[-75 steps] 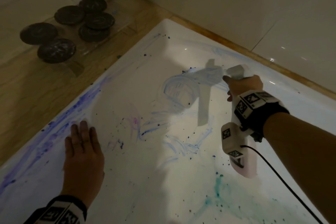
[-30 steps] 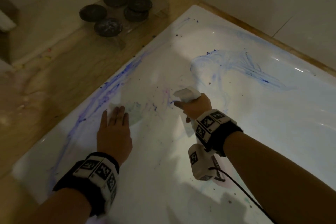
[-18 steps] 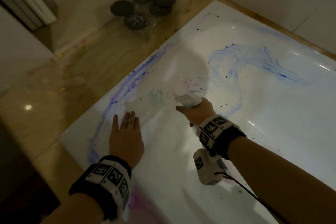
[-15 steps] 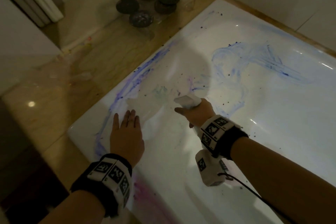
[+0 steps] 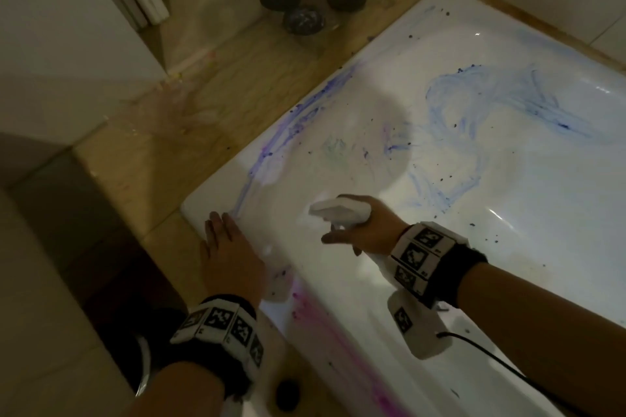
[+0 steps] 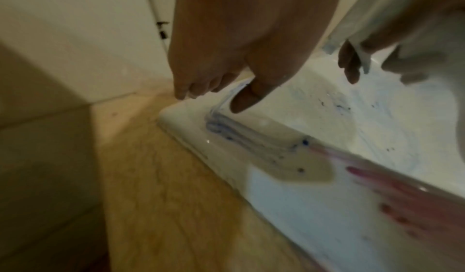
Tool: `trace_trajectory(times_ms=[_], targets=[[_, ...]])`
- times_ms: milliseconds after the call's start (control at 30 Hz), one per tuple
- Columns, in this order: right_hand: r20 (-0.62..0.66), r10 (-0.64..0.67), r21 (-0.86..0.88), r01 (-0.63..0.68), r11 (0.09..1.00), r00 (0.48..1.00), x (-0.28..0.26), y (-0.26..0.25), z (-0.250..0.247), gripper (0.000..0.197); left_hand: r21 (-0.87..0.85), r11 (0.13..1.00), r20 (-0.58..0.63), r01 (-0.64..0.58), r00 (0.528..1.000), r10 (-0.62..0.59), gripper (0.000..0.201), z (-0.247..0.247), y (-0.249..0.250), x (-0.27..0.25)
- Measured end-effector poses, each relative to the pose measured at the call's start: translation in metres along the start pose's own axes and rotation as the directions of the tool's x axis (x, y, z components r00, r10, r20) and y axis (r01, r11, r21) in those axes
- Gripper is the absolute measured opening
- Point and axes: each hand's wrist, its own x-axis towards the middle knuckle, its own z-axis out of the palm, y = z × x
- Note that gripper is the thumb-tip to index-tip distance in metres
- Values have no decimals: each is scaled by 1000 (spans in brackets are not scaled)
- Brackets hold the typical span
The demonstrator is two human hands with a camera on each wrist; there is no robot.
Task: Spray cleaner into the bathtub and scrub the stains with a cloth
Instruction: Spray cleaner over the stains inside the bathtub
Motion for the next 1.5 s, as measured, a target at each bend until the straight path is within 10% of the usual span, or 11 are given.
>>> trace_trajectory(times_ms=[167,767,1500], targets=[[27,8,-394,4,919,1000,-6,-4,33,41,-69,997,75,24,997,-18,71,25,-12,-12],[332,102,-572,114,812,938,-70,-13,15,36,43,989,16,-144,989,144,62,31,-21,-33],[-131,192,-522,-233,821,972,-206,19,15,22,-120,954,96,-274,954,286,64,35,8,-80]])
